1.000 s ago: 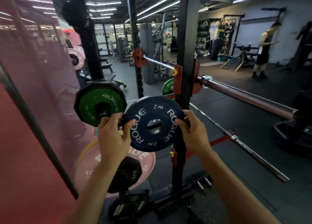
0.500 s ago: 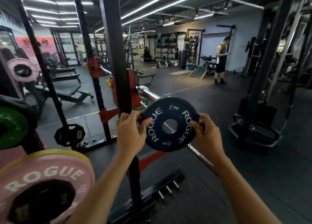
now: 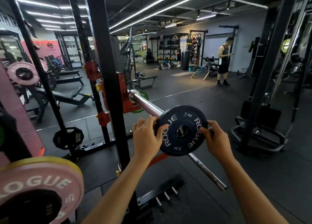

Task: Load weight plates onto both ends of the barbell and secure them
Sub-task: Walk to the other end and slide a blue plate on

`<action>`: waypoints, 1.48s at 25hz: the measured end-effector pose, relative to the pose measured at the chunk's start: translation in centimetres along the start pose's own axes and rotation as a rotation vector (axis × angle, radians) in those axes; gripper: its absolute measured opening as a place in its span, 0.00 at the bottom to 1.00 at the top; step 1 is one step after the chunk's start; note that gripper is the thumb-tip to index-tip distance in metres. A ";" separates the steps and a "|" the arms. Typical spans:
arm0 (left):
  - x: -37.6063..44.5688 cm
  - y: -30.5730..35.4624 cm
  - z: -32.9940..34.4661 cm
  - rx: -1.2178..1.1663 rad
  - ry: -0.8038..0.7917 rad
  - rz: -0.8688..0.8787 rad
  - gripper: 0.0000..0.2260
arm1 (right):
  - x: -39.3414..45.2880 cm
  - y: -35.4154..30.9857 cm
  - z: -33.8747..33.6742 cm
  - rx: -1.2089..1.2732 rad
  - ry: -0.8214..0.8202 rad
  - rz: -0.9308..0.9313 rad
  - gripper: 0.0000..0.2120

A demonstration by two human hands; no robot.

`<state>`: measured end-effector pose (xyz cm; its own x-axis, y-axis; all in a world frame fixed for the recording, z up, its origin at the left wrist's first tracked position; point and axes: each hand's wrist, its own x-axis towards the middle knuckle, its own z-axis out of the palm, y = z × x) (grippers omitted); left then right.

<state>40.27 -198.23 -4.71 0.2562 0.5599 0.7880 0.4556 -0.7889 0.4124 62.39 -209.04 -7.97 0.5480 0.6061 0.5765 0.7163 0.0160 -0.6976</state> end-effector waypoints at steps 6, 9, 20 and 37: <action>-0.6 0.0 1.4 0.084 0.118 0.079 0.15 | 0.7 2.1 0.5 0.097 -0.064 -0.025 0.07; -0.9 0.4 1.3 0.108 0.133 0.082 0.14 | 0.6 2.1 0.9 0.148 -0.063 -0.030 0.08; 1.0 1.1 0.5 0.137 0.084 -0.015 0.15 | 3.2 2.0 3.8 0.233 -0.202 0.153 0.15; 6.1 -4.2 5.3 0.032 0.284 0.028 0.19 | 11.4 5.8 10.7 0.284 -0.470 0.029 0.23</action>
<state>44.46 -190.15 -4.06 0.0225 0.4411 0.8972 0.4799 -0.7920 0.3774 68.17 -193.51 -10.04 0.2669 0.8983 0.3489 0.5236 0.1688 -0.8351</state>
